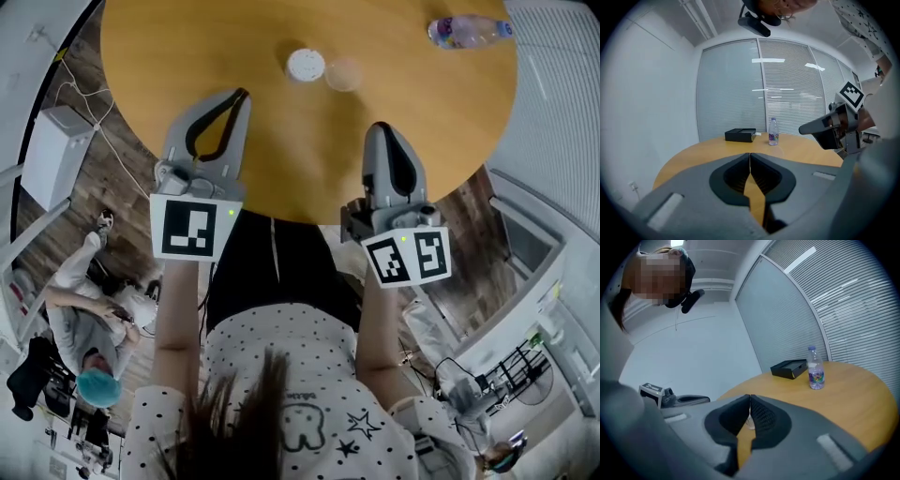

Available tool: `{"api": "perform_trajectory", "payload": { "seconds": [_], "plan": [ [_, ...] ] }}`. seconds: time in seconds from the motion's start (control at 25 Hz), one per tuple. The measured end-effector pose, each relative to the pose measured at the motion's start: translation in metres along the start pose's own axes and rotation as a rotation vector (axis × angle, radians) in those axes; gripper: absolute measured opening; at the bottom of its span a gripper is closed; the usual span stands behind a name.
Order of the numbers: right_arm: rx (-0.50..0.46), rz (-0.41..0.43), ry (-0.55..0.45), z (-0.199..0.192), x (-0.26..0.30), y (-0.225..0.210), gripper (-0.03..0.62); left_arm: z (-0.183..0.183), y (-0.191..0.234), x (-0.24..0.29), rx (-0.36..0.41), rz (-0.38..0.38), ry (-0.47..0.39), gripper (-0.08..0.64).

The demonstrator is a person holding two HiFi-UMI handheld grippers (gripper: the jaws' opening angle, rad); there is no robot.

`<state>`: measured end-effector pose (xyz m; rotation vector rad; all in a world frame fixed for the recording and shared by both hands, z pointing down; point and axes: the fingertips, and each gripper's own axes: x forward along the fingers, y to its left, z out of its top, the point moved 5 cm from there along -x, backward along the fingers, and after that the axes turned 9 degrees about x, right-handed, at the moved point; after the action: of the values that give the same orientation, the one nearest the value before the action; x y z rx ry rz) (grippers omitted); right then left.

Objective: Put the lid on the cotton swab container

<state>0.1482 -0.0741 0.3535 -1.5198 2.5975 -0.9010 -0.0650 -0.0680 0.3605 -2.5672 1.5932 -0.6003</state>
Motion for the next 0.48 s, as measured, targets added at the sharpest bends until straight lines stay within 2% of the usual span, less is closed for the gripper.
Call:
{"api": "perform_trajectory", "payload": {
  "seconds": [0.12,0.24,0.48],
  "plan": [
    [0.023,-0.027,0.035,-0.009,0.012,-0.01,0.022,-0.009,-0.003,0.017,-0.003,-0.044,0.01,0.015],
    [0.037,-0.032,0.048,-0.015,0.024,-0.015,0.04,-0.018,-0.004,0.03,-0.006,-0.079,0.02,0.063],
    [0.081,-0.033,0.088,-0.023,0.049,-0.031,0.068,-0.037,-0.015,0.06,0.019,-0.165,0.053,0.111]
  ]
}}
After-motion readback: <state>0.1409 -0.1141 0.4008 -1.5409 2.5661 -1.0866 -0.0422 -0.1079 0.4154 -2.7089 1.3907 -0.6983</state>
